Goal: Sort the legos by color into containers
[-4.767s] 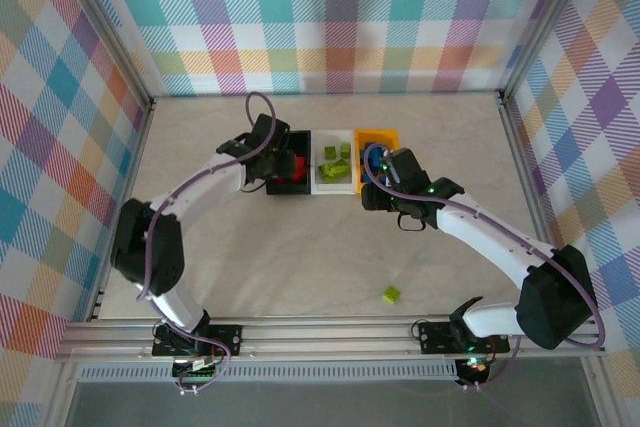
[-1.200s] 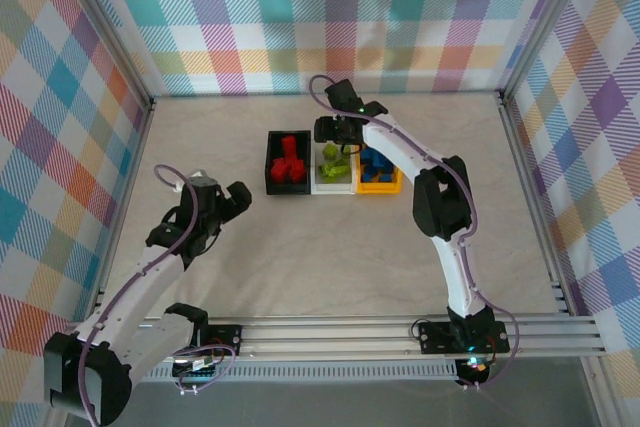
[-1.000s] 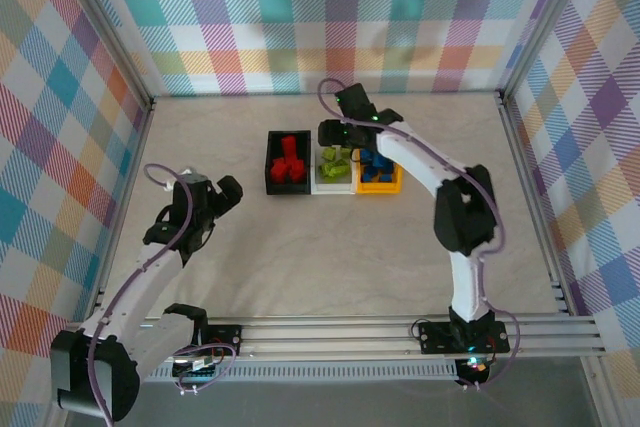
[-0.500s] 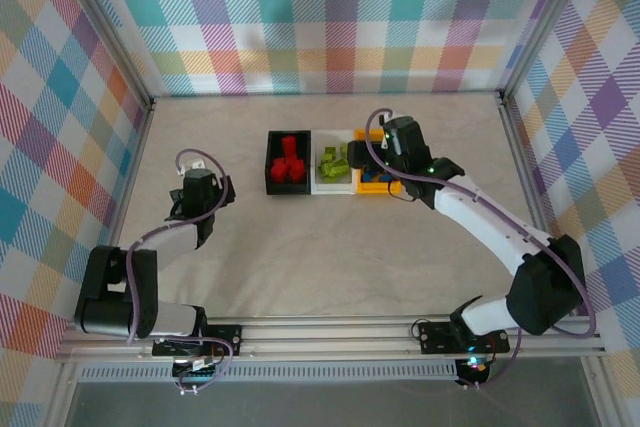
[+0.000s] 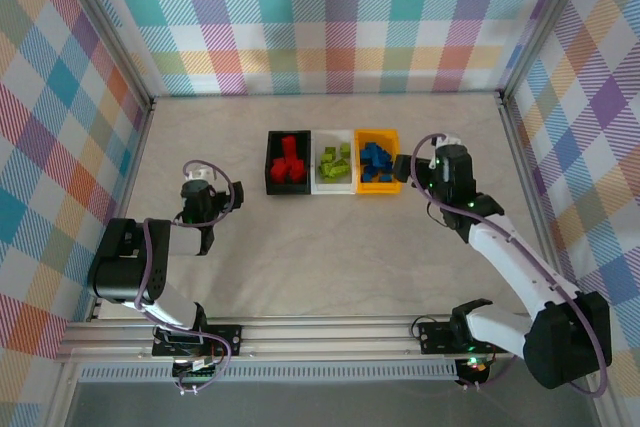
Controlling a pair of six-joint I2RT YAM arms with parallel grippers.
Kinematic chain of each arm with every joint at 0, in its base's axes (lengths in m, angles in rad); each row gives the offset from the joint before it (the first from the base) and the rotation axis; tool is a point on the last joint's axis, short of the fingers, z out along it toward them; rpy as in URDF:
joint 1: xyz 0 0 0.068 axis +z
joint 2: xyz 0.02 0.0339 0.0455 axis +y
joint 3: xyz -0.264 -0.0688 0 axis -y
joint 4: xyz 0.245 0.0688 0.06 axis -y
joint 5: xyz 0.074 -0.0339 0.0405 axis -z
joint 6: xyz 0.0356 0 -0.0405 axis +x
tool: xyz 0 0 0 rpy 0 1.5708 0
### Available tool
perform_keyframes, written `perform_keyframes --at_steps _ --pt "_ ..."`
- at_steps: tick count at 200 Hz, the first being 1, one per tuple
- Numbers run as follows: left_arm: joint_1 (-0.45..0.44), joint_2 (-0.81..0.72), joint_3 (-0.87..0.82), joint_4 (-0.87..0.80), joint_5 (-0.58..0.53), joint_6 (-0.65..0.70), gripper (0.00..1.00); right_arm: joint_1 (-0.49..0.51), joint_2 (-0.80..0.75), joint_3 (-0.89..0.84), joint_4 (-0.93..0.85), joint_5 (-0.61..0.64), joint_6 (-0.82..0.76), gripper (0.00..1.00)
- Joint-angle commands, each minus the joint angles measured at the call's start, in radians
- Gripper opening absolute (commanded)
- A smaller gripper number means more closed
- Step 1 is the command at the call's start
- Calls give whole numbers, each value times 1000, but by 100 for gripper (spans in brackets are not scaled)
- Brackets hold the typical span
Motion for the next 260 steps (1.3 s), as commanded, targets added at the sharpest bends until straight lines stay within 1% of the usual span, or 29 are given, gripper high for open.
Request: perform_keyframes --at_steps 1,13,25,43,55,71,91,113,123,131,141,162,195,260 --pt "-13 -8 -16 71 -35 12 100 -45 11 -74 186 98 -151 100" --pt "-15 -7 -16 73 -35 12 100 -84 21 -120 254 134 -217 100" --pt "-14 -7 -15 71 -35 12 100 -127 30 -172 325 159 -241 100" --pt "-15 -7 -15 71 -36 12 100 -193 68 -260 460 97 -275 100" --pt "-15 -7 -15 71 -36 12 100 -217 118 -314 590 81 -291 100" --pt "-14 -7 -13 71 -36 12 100 -248 193 -362 755 -4 -284 100" --pt "-15 -7 -14 71 -36 12 100 -253 314 -369 875 -62 -288 100" --pt "-16 -7 -13 70 -38 12 100 -255 438 -385 1023 -96 -301 100" --pt "-15 -7 -13 70 -38 12 100 -265 417 -369 943 -125 -291 100" --pt "-15 -6 -13 69 -37 12 100 -279 429 -370 971 -142 -284 100" --pt "-16 -7 -14 69 -38 12 100 -279 422 -367 947 -143 -283 100" --pt "-16 -5 -13 69 -38 12 100 -280 421 -368 955 -141 -285 100" --pt "-16 -6 -12 68 -38 13 100 -279 418 -391 990 -70 -255 100" --pt "-29 -3 1 49 -39 32 100 -279 418 -389 985 -71 -256 100"
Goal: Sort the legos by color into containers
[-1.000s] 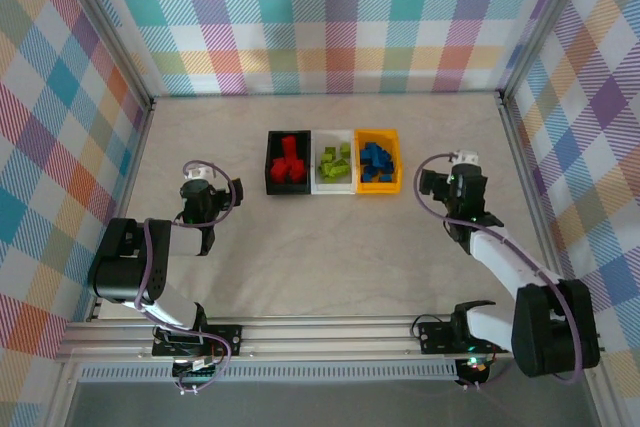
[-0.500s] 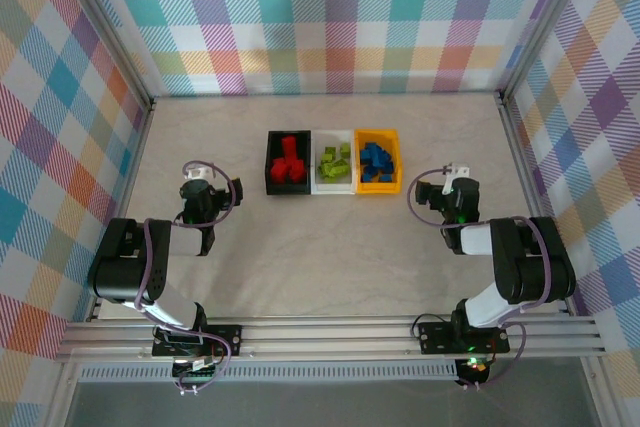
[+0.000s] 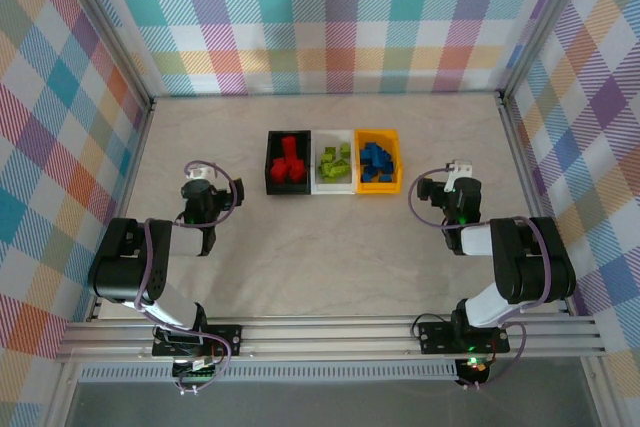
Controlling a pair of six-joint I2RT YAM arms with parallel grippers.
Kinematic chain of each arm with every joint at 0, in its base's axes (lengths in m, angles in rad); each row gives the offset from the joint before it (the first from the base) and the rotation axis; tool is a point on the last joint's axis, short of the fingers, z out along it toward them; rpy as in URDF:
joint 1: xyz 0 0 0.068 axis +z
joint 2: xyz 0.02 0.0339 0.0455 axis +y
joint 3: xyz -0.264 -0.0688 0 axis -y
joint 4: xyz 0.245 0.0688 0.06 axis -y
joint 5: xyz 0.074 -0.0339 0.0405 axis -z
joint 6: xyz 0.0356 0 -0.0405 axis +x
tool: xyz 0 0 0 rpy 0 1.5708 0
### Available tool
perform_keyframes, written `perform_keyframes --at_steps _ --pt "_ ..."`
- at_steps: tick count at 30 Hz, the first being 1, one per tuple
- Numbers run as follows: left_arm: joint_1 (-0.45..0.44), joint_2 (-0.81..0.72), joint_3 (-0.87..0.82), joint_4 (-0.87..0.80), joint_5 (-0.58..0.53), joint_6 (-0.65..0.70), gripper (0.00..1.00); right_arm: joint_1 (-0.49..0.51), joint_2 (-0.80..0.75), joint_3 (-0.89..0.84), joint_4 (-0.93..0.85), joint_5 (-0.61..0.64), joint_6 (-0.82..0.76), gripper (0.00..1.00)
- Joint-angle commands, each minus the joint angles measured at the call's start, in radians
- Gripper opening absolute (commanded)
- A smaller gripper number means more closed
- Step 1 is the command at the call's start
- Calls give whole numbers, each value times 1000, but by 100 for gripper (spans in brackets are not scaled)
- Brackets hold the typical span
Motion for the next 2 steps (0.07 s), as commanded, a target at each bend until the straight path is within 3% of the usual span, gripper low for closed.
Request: perform_keyframes --at_steps 1,2 --pt "-10 -3 4 8 -8 22 100 -6 -12 -9 45 6 16 100" --pt "-9 -4 2 9 -8 22 100 -6 -12 -8 45 6 16 100"
